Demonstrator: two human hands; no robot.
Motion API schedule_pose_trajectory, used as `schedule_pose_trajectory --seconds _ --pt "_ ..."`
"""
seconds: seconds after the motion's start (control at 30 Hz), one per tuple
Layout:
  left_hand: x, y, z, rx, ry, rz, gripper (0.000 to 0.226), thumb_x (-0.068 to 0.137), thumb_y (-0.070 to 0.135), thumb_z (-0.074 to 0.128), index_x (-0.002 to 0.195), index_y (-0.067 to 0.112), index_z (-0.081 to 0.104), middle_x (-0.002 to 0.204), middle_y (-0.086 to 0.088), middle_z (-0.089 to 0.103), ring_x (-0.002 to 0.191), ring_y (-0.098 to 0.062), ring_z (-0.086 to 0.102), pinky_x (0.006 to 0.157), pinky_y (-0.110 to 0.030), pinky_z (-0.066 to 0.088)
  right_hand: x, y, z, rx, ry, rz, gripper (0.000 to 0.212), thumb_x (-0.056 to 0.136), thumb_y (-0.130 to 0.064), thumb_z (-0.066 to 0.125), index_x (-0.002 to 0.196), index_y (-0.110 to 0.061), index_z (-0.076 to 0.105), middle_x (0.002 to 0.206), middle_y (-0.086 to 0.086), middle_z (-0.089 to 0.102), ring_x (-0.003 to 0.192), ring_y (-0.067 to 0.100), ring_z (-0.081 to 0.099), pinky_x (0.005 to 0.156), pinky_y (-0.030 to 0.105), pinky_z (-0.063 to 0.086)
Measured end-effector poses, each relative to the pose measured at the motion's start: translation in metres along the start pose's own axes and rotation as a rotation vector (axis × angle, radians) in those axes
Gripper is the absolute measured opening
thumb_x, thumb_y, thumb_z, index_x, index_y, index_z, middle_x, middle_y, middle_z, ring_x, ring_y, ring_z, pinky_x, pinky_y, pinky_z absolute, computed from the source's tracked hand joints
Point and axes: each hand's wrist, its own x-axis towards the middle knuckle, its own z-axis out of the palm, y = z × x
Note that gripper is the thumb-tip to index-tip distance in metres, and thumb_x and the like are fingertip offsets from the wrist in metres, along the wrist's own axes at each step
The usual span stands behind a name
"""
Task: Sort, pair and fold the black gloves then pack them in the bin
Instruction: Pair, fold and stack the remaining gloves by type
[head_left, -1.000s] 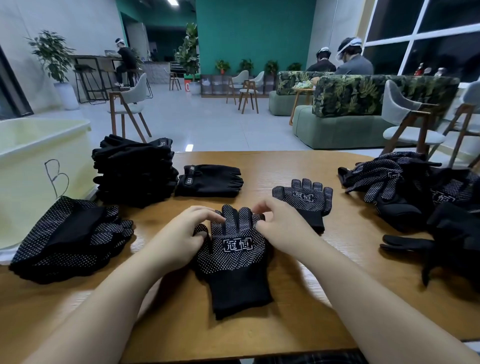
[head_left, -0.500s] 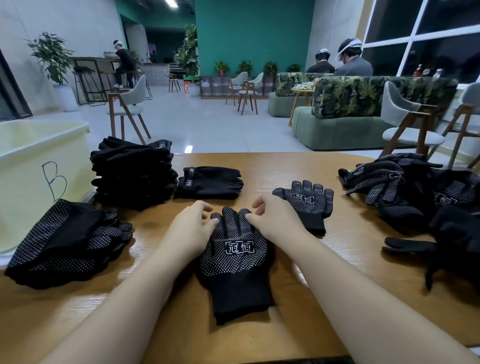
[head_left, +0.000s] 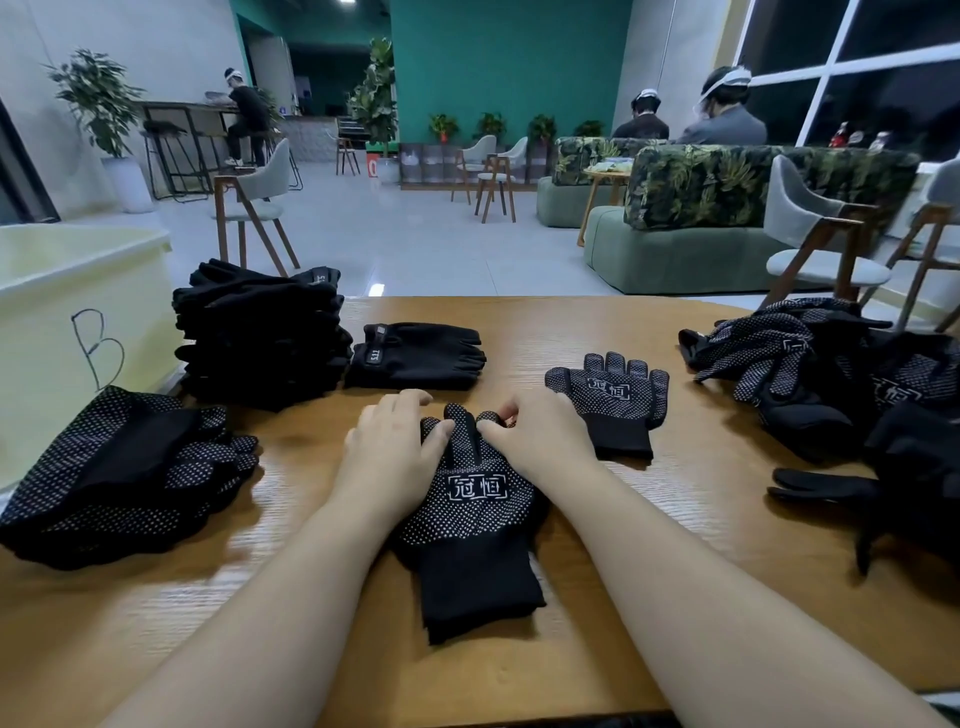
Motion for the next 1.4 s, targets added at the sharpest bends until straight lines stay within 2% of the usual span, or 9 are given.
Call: schedule_pose_trajectory --seconds 0.23,0.4,0.6,0.87,0.97,1.07,1.17,1.27,1.4 --pt "-0.001 -0.001 -0.001 -0.044 -0.062 0.062 0.032 0.097 0.036 0.038 0.122 0.028 0.057 0.128 0.01 0.054 0.123 -0.012 0.042 0.099 -0.035 0.029 -0.002 0.001 0.001 -0.054 0.147 -0.056 0.021 0.088 -0.038 0.059 0.099 -0.021 0.062 0.109 -0.001 0.058 0.108 0.022 0.047 0.088 0.033 0.039" --pt "-0.002 -0.006 0.001 -0.032 -0.174 0.099 0.044 0.098 0.025 0.033 0.141 0.033 0.04 0.149 0.014 0.035 0.141 -0.008 0.023 0.116 -0.038 0.017 -0.004 -0.006 -0.002 -0.071 0.158 -0.206 0.023 0.088 -0.047 0.057 0.097 -0.028 0.065 0.115 -0.006 0.055 0.114 0.02 0.04 0.09 0.034 0.032" --pt "-0.005 -0.002 0.003 0.163 -0.288 0.072 0.053 0.1 0.031 0.022 0.151 0.023 0.012 0.158 0.01 0.01 0.146 -0.01 0.003 0.118 -0.038 0.003 -0.002 -0.012 0.01 -0.059 0.02 -0.125 0.026 0.082 -0.054 0.061 0.094 -0.032 0.071 0.116 -0.008 0.054 0.119 0.022 0.036 0.095 0.037 0.029" --pt "-0.004 -0.004 0.001 0.125 -0.292 0.077 0.056 0.099 0.033 0.024 0.152 0.022 0.007 0.159 0.007 0.002 0.145 -0.008 0.001 0.118 -0.036 0.001 -0.008 -0.014 0.003 -0.115 0.105 -0.155 0.02 0.085 -0.048 0.06 0.085 -0.029 0.067 0.111 -0.008 0.059 0.113 0.019 0.041 0.091 0.036 0.03" --pt "-0.005 -0.007 -0.005 -0.263 -0.247 0.096 0.06 0.093 0.037 0.036 0.149 0.025 0.019 0.156 0.011 0.012 0.144 -0.005 0.008 0.119 -0.032 0.007 -0.015 -0.01 -0.006 -0.036 0.078 -0.227 0.016 0.084 -0.045 0.064 0.087 -0.029 0.064 0.11 -0.01 0.058 0.112 0.016 0.04 0.091 0.034 0.029" --pt "-0.012 -0.015 -0.015 -0.617 -0.219 0.101 0.047 0.094 0.021 0.052 0.138 0.029 0.037 0.147 0.016 0.025 0.142 -0.005 0.019 0.116 -0.027 0.018 -0.03 0.001 -0.017 0.052 0.009 -0.35 0.009 0.086 -0.03 0.065 0.093 -0.024 0.068 0.107 -0.008 0.059 0.109 0.015 0.043 0.097 0.035 0.035" --pt "-0.027 -0.029 -0.025 -0.607 -0.296 0.197 0.056 0.073 0.045 0.062 0.126 0.038 0.048 0.146 0.021 0.03 0.136 0.006 0.026 0.115 -0.025 0.024 -0.055 0.015 -0.025 0.094 -0.113 -0.46 0.025 0.091 -0.012 0.056 0.11 -0.022 0.068 0.123 -0.008 0.057 0.12 0.01 0.044 0.107 0.028 0.033" --pt "-0.051 -0.038 -0.032 -0.622 -0.401 0.276 0.057 0.063 0.055 0.068 0.118 0.046 0.058 0.144 0.032 0.031 0.137 0.011 0.019 0.114 -0.021 0.022 -0.077 0.023 -0.029 0.065 -0.256 -0.472 0.043 0.098 -0.012 0.041 0.138 -0.027 0.047 0.15 -0.015 0.032 0.14 0.001 0.02 0.112 0.013 0.012" --pt "-0.075 -0.039 -0.044 -0.493 -0.443 0.389 0.054 0.06 0.077 0.062 0.106 0.049 0.061 0.138 0.041 0.033 0.138 0.014 0.008 0.114 -0.021 0.01 -0.085 0.025 -0.028 -0.002 -0.398 -0.379 0.046 0.103 -0.026 0.029 0.149 -0.028 0.024 0.157 -0.016 0.012 0.142 -0.003 0.0 0.119 0.03 0.004"
